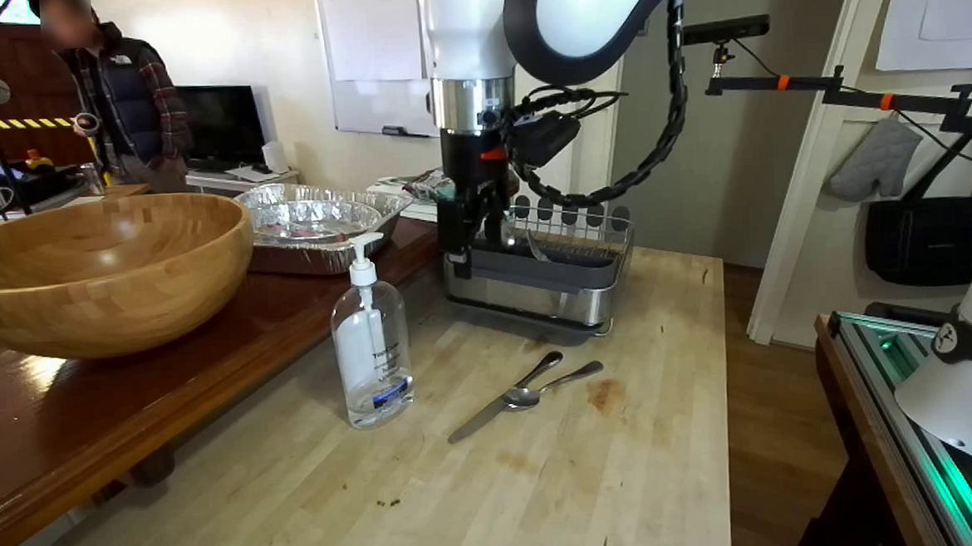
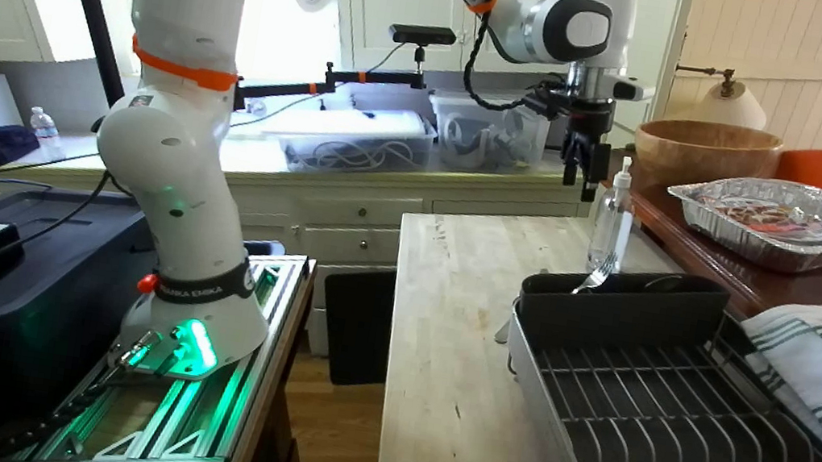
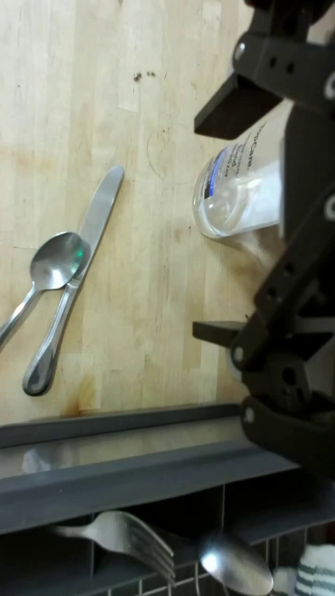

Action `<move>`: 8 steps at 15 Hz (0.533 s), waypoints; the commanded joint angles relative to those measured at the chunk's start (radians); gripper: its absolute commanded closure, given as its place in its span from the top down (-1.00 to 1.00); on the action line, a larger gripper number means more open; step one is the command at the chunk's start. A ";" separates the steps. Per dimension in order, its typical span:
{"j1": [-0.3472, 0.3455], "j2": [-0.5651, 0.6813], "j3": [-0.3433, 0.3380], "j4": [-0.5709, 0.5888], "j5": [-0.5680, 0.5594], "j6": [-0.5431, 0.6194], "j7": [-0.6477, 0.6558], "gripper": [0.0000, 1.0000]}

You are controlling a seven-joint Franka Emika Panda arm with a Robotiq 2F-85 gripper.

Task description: Remove one spoon from the dish rack

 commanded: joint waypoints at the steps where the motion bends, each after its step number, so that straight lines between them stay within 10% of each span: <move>1: -0.017 -0.105 0.001 -0.082 0.031 -0.041 0.036 1.00; 8: -0.041 -0.146 0.010 -0.091 0.041 -0.032 0.021 1.00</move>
